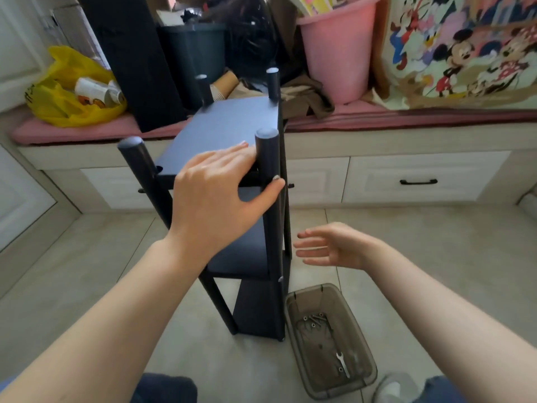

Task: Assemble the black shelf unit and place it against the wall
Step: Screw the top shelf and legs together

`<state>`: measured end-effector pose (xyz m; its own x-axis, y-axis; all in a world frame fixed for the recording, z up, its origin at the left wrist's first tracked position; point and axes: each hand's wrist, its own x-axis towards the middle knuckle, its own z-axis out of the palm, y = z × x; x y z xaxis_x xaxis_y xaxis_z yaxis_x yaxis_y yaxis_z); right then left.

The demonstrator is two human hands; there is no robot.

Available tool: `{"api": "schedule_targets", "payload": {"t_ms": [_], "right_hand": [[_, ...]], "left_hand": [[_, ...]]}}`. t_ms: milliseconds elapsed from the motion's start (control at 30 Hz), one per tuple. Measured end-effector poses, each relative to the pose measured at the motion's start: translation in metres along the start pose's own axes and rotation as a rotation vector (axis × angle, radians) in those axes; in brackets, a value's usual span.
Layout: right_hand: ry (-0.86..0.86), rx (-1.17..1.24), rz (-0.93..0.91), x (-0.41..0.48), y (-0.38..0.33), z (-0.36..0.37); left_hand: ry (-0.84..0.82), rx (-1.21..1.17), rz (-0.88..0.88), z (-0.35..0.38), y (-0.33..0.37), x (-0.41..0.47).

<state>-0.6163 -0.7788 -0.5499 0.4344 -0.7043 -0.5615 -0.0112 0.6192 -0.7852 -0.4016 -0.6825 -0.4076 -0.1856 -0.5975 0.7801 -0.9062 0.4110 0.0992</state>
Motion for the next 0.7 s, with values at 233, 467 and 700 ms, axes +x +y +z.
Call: {"api": "schedule_targets", "payload": {"t_ms": [233, 467, 700], "right_hand": [[0.186, -0.374, 0.162, 0.049, 0.113, -0.023], [0.340, -0.826, 0.136, 0.098, 0.203, -0.026], [0.257, -1.130, 0.043, 0.118, 0.236, -0.028]], "left_hand": [[0.076, 0.024, 0.035, 0.008, -0.002, -0.005], [0.107, 0.005, 0.052, 0.013, -0.001, -0.005], [0.143, 0.039, 0.052, 0.016, -0.001, -0.006]]}}
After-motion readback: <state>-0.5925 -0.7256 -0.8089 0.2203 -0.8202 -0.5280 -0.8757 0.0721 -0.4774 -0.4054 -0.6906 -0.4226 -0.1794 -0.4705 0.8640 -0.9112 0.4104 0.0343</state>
